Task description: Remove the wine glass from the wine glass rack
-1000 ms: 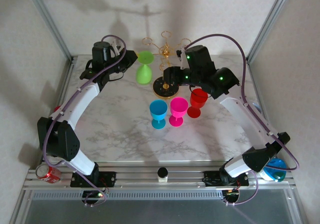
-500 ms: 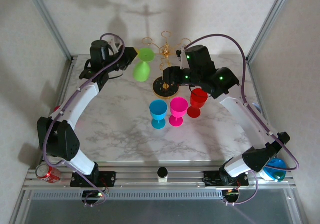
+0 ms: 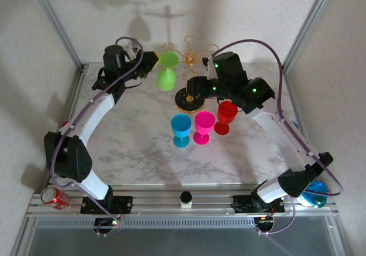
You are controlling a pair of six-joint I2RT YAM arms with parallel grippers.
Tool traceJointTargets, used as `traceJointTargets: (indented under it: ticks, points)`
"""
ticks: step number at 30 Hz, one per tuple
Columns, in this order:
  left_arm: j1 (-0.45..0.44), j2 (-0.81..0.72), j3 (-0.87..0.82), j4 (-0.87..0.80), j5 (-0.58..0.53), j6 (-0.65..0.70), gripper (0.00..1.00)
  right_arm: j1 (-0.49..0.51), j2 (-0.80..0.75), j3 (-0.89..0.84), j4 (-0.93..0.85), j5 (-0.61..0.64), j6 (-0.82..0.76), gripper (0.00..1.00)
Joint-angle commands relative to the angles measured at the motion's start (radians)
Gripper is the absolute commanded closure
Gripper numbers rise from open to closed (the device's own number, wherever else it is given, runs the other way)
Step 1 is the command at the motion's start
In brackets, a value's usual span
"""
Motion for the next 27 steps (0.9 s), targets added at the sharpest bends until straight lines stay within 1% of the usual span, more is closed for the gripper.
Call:
traceJointTargets:
  ticks: [1, 19, 27]
  points:
    - [0.008, 0.029, 0.063, 0.023, 0.026, 0.006, 1.00, -0.005, -0.029, -0.010, 0.022, -0.007, 0.011, 0.54]
    - [0.008, 0.121, 0.194, -0.033, 0.043, 0.045, 1.00, -0.005, -0.025, 0.002, 0.017, -0.006, 0.012, 0.54]
    - [0.007, 0.135, 0.209, -0.033, 0.057, 0.046, 1.00, -0.006, -0.021, 0.005, 0.014, -0.002, 0.011, 0.54]
